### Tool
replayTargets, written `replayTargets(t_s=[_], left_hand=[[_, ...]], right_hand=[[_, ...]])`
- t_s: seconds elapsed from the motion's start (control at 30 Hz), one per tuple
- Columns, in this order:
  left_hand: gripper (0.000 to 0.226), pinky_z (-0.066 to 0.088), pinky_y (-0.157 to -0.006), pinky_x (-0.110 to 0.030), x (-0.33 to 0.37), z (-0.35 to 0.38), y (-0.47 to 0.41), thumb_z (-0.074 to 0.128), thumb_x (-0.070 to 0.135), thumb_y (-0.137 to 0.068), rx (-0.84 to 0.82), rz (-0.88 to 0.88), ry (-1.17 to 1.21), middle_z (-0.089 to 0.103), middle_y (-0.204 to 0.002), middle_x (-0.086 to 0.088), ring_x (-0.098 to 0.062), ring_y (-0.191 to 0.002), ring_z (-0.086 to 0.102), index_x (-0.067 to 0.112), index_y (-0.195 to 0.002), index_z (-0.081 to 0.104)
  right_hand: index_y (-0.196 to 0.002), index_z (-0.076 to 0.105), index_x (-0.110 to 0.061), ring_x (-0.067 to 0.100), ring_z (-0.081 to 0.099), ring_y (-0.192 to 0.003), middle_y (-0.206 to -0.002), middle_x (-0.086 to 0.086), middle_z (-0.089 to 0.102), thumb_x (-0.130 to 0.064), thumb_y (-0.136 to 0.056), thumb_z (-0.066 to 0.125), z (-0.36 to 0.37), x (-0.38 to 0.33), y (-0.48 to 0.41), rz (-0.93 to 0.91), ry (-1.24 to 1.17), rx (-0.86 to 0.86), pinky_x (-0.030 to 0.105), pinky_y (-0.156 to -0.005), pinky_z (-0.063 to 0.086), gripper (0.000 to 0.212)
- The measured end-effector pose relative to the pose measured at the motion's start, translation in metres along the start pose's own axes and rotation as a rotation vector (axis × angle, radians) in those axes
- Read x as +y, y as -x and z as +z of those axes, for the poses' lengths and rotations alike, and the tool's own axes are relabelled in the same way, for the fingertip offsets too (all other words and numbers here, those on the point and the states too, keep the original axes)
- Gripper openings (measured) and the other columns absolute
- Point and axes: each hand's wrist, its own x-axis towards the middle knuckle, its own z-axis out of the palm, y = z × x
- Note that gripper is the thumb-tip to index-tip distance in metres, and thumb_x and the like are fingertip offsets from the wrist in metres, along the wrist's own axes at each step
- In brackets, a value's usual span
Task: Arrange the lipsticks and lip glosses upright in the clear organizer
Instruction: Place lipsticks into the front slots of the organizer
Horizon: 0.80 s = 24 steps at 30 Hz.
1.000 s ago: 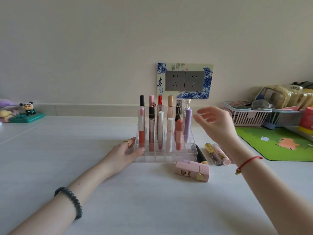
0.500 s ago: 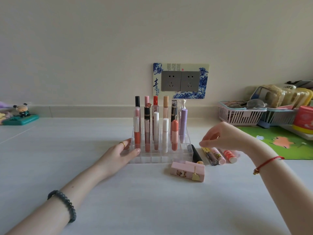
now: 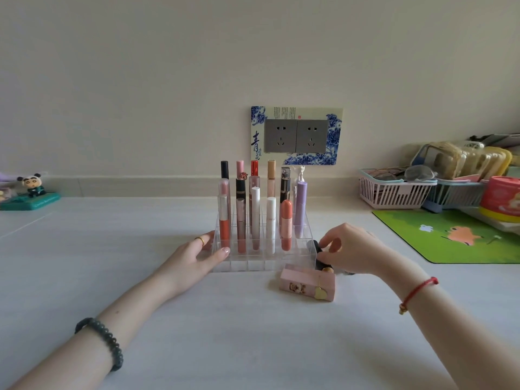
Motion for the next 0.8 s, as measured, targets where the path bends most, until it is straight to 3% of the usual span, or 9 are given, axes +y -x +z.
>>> replayTargets(t_s=[0.17,0.27,0.33,0.47,0.57,0.67,0.8], left_hand=[[0.095,0.026,-0.114,-0.034,0.0,0.0,0.0,0.054,0.071,-0.066,-0.014,0.004,0.008,0.037,-0.147,0.005,-0.006,-0.132,0.035,0.017,-0.141,0.032],[0.086,0.027,-0.113,-0.032,0.0,0.0,0.0,0.055,0.064,-0.071,-0.015,0.006,0.004,0.039,-0.145,0.006,-0.006,-0.131,0.036,0.018,-0.14,0.034],[0.085,0.027,-0.112,-0.029,0.0,0.001,0.0,0.054,0.063,-0.071,-0.007,0.007,-0.002,0.038,-0.146,0.006,-0.006,-0.131,0.035,0.018,-0.141,0.034],[0.088,0.026,-0.111,-0.029,0.001,0.001,0.001,0.053,0.063,-0.07,-0.002,0.001,-0.008,0.035,-0.147,0.005,-0.007,-0.133,0.034,0.017,-0.142,0.031],[0.088,0.026,-0.11,-0.027,0.002,0.001,0.001,0.053,0.064,-0.07,-0.002,0.009,-0.017,0.035,-0.147,0.006,-0.008,-0.133,0.034,0.018,-0.142,0.03],[0.085,0.025,-0.112,-0.027,0.003,0.0,0.002,0.053,0.063,-0.072,-0.019,0.018,-0.01,0.037,-0.146,0.008,-0.006,-0.132,0.035,0.02,-0.142,0.031],[0.078,0.029,-0.113,-0.036,0.004,0.0,0.002,0.058,0.06,-0.075,-0.051,0.033,0.028,0.045,-0.141,0.008,-0.005,-0.129,0.04,0.022,-0.139,0.037]], right_hand=[[-0.102,0.062,-0.018,0.017,0.06,-0.073,-0.096,0.0,0.065,-0.034,-0.077,0.056,0.001,-0.004,-0.002,0.041,0.102,-0.032,0.028,-0.065,0.041,0.031],[-0.099,0.063,-0.008,0.018,0.052,-0.052,-0.072,0.004,0.063,-0.033,-0.074,0.054,0.001,-0.008,0.0,0.073,0.144,-0.068,0.028,-0.058,0.037,0.036],[-0.1,0.062,-0.007,0.019,0.049,-0.052,-0.065,0.003,0.056,-0.031,-0.074,0.053,0.001,-0.01,0.001,0.102,0.156,-0.05,0.028,-0.057,0.038,0.037],[-0.103,0.059,-0.004,0.027,0.058,-0.07,-0.089,0.011,0.062,-0.028,-0.073,0.058,-0.003,-0.01,0.003,0.155,0.073,0.009,0.032,-0.065,0.049,0.039],[-0.095,0.065,0.001,0.029,0.058,-0.067,-0.092,0.017,0.065,-0.021,-0.072,0.064,-0.011,-0.006,0.003,0.13,0.015,0.127,0.037,-0.062,0.055,0.032],[-0.088,0.068,-0.006,0.022,0.058,-0.072,-0.089,0.01,0.066,-0.016,-0.071,0.066,-0.022,0.0,0.001,0.05,-0.062,0.323,0.025,-0.053,0.047,0.02],[-0.091,0.062,-0.012,0.014,0.061,-0.062,-0.082,0.003,0.064,-0.013,-0.074,0.067,-0.031,0.005,0.002,-0.032,-0.278,0.518,0.024,-0.052,0.049,0.018]])
